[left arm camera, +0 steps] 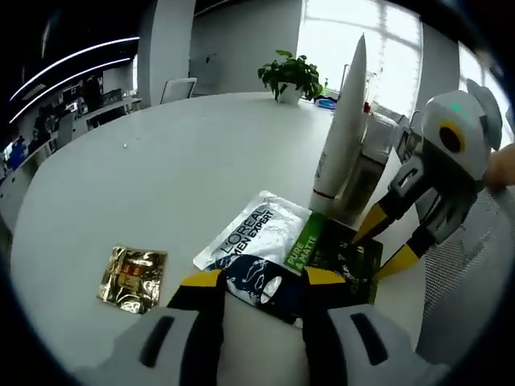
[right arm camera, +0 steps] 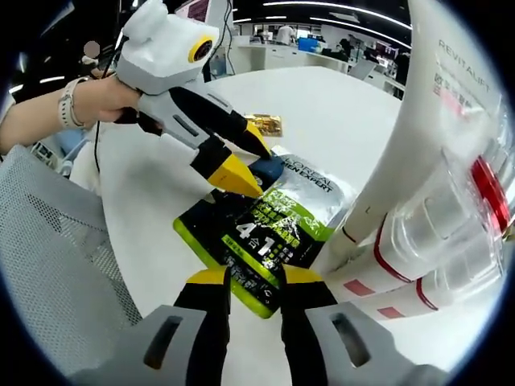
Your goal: Arrange the skincare products in the storage area until every visible bottle or jar stands upright without overlapping.
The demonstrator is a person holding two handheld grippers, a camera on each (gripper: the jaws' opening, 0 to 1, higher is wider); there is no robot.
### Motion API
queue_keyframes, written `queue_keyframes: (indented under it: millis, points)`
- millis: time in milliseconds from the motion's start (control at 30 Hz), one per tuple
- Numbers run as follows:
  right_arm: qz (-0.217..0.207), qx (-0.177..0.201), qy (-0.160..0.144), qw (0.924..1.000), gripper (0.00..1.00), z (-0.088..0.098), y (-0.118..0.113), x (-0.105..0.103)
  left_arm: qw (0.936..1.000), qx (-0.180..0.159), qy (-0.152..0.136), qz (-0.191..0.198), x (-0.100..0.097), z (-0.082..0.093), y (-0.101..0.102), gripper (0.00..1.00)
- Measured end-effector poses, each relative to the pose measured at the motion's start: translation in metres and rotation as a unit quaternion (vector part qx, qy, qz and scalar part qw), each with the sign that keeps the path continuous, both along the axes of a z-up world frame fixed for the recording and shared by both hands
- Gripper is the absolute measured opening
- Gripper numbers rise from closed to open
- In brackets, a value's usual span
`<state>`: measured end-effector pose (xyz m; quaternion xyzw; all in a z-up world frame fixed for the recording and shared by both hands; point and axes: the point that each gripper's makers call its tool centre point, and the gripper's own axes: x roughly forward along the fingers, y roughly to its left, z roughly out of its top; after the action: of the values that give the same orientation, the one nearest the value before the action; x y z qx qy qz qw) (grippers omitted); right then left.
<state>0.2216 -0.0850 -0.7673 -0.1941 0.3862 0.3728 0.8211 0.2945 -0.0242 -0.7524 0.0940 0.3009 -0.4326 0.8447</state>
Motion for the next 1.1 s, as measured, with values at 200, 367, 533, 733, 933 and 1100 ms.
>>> queue_keyframes:
  millis: [200, 367, 533, 733, 933, 1100]
  points:
    - [0.0, 0.002, -0.001, 1.0, 0.24, 0.0, 0.0, 0.0, 0.9999, 0.009, -0.008, 0.002, -0.01, 0.011, 0.008, 0.38]
    - [0.0, 0.002, -0.001, 1.0, 0.24, 0.0, 0.0, 0.001, 0.9998, 0.001, -0.019, 0.008, -0.019, 0.029, 0.011, 0.43]
    - [-0.005, 0.007, 0.002, 1.0, 0.24, 0.001, 0.0, 0.001, 0.9994, 0.001, -0.033, 0.01, -0.029, 0.042, 0.015, 0.46]
    - [-0.01, 0.022, 0.007, 0.9997, 0.3, 0.002, 0.0, 0.004, 0.9989, 0.015, -0.044, 0.01, -0.045, 0.048, 0.023, 0.52]
    - [-0.004, 0.03, -0.001, 0.9995, 0.33, 0.016, 0.001, 0.0, 0.9989, 0.019, -0.039, 0.018, -0.055, 0.055, 0.035, 0.6]
    - [0.003, 0.045, -0.02, 0.9988, 0.36, 0.039, 0.007, -0.004, 0.9986, 0.022, -0.038, 0.028, -0.059, 0.064, 0.04, 0.65]
